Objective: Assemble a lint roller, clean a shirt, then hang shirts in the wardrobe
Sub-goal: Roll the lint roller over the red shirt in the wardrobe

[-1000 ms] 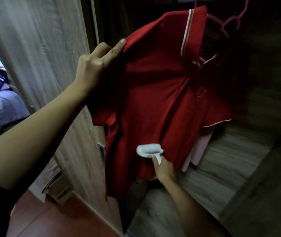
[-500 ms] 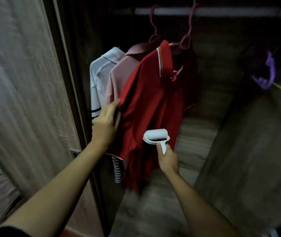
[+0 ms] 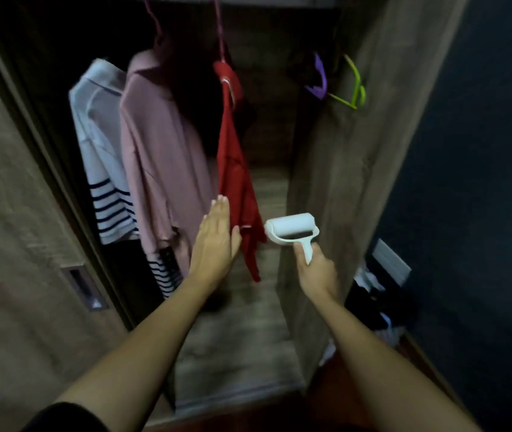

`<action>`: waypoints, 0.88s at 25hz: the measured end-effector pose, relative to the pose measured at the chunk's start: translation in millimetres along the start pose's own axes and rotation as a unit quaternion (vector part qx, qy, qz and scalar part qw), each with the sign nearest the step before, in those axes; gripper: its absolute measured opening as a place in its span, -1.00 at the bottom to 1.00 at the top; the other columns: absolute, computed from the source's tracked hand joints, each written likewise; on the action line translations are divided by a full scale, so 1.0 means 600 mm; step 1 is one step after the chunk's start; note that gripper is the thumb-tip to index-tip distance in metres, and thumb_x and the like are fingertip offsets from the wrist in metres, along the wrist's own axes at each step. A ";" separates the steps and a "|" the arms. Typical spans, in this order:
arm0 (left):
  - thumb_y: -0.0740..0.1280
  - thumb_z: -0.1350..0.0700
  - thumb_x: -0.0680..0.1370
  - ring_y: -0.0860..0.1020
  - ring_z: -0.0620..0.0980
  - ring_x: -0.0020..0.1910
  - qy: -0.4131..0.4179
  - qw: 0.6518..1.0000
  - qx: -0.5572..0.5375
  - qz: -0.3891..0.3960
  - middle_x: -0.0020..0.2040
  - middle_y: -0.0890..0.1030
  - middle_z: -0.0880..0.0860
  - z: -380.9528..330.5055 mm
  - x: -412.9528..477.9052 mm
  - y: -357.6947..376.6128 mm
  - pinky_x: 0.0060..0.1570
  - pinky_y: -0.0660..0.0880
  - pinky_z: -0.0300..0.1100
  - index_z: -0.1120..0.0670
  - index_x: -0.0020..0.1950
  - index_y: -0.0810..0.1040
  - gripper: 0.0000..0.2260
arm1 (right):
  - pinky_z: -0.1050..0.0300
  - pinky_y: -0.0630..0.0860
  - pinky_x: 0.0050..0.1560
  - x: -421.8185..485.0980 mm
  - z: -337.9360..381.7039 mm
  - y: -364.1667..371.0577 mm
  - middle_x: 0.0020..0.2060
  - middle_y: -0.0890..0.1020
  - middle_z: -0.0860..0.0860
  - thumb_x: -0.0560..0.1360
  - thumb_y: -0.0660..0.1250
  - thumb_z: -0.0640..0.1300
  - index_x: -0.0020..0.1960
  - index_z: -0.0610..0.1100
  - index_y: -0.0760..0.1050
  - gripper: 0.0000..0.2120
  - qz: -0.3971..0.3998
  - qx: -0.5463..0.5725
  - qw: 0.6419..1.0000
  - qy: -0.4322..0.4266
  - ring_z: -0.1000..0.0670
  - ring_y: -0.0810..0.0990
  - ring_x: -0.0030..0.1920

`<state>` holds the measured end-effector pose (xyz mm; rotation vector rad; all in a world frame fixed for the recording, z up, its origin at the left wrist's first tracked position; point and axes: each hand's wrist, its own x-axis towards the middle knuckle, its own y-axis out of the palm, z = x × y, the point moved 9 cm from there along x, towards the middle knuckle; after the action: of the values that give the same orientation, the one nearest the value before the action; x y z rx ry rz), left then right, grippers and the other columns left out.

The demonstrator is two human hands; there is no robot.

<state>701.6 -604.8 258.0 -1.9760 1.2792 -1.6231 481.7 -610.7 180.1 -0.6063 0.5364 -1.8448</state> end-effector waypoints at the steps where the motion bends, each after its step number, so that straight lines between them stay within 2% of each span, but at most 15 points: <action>1: 0.08 0.07 0.52 0.37 0.27 0.36 0.010 0.999 -0.016 0.032 0.37 0.38 0.32 -0.028 -0.022 0.029 0.28 0.34 0.14 0.36 0.41 0.26 -0.47 | -0.06 0.49 -0.04 -0.022 -0.031 -0.023 -0.04 0.63 -0.24 0.52 0.06 0.25 0.14 -0.08 0.42 -0.55 -0.015 -0.007 1.000 0.017 -0.29 0.58 0.00; 4: 0.02 0.02 0.53 0.37 0.27 0.36 0.039 0.988 -0.049 0.139 0.37 0.39 0.30 -0.125 -0.094 0.118 0.27 0.36 0.18 0.33 0.41 0.29 -0.45 | -0.06 0.50 -0.02 -0.091 -0.140 -0.102 0.00 0.63 -0.21 0.53 0.05 0.25 0.19 -0.05 0.41 -0.55 -0.051 -0.028 0.995 0.077 -0.28 0.58 0.04; 8: -0.09 -0.09 0.53 0.25 0.22 0.45 0.096 0.963 -0.079 0.240 0.44 0.30 0.24 -0.290 -0.194 0.216 0.38 0.22 0.11 0.26 0.44 0.26 -0.38 | -0.06 0.50 0.02 -0.183 -0.301 -0.222 0.02 0.61 -0.21 0.52 0.03 0.29 0.16 -0.07 0.40 -0.51 -0.089 -0.056 0.979 0.177 -0.27 0.56 0.05; 11: -0.07 -0.10 0.54 0.20 0.18 0.47 0.142 0.931 -0.131 0.309 0.47 0.26 0.21 -0.440 -0.285 0.269 0.42 0.15 0.07 0.25 0.46 0.23 -0.39 | -0.09 0.47 0.04 -0.273 -0.425 -0.330 0.05 0.60 -0.22 0.50 0.02 0.32 0.21 -0.04 0.37 -0.48 -0.131 -0.092 0.953 0.259 -0.28 0.55 0.08; 13: -0.01 -0.07 0.54 0.32 0.21 0.41 0.197 0.910 -0.137 0.339 0.41 0.36 0.24 -0.546 -0.346 0.292 0.35 0.27 0.10 0.28 0.41 0.32 -0.43 | -0.09 0.48 0.04 -0.339 -0.501 -0.411 0.06 0.61 -0.23 0.50 0.02 0.32 0.25 -0.03 0.36 -0.47 -0.163 -0.112 0.932 0.303 -0.28 0.56 0.08; 15: 0.06 -0.03 0.51 0.49 0.24 0.26 0.242 0.893 -0.144 0.351 0.28 0.51 0.27 -0.634 -0.398 0.317 0.16 0.45 0.15 0.31 0.29 0.46 -0.47 | -0.07 0.47 0.02 -0.395 -0.558 -0.481 0.05 0.61 -0.24 0.51 0.02 0.31 0.29 -0.04 0.34 -0.46 -0.183 -0.127 0.917 0.329 -0.28 0.55 0.09; 19: 0.19 0.03 0.53 0.41 0.22 0.35 0.261 0.863 -0.167 0.400 0.35 0.44 0.24 -0.807 -0.510 0.363 0.27 0.36 0.13 0.28 0.36 0.39 -0.53 | -0.06 0.47 -0.02 -0.494 -0.694 -0.624 0.02 0.62 -0.23 0.50 0.00 0.33 0.30 -0.07 0.34 -0.41 -0.201 -0.167 0.890 0.374 -0.28 0.56 0.06; 21: 0.20 0.04 0.52 0.53 0.21 0.22 0.278 0.853 -0.166 0.408 0.25 0.54 0.24 -0.882 -0.571 0.391 0.12 0.49 0.11 0.27 0.26 0.50 -0.58 | -0.05 0.49 -0.04 -0.528 -0.762 -0.685 -0.02 0.63 -0.21 0.48 -0.01 0.35 0.27 -0.06 0.35 -0.40 -0.195 -0.180 0.885 0.384 -0.27 0.57 0.02; 22: 0.15 0.04 0.55 0.57 0.19 0.16 0.284 0.840 -0.147 0.438 0.19 0.59 0.23 -0.909 -0.605 0.413 0.04 0.54 0.07 0.26 0.21 0.55 -0.61 | -0.05 0.50 -0.06 -0.540 -0.791 -0.707 -0.03 0.64 -0.21 0.48 -0.01 0.35 0.26 -0.07 0.34 -0.41 -0.186 -0.183 0.885 0.387 -0.26 0.58 0.00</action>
<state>111.7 -301.9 32.3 -0.6998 2.2979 -1.5628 -24.6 -130.0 28.2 -0.1831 1.4008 -2.3587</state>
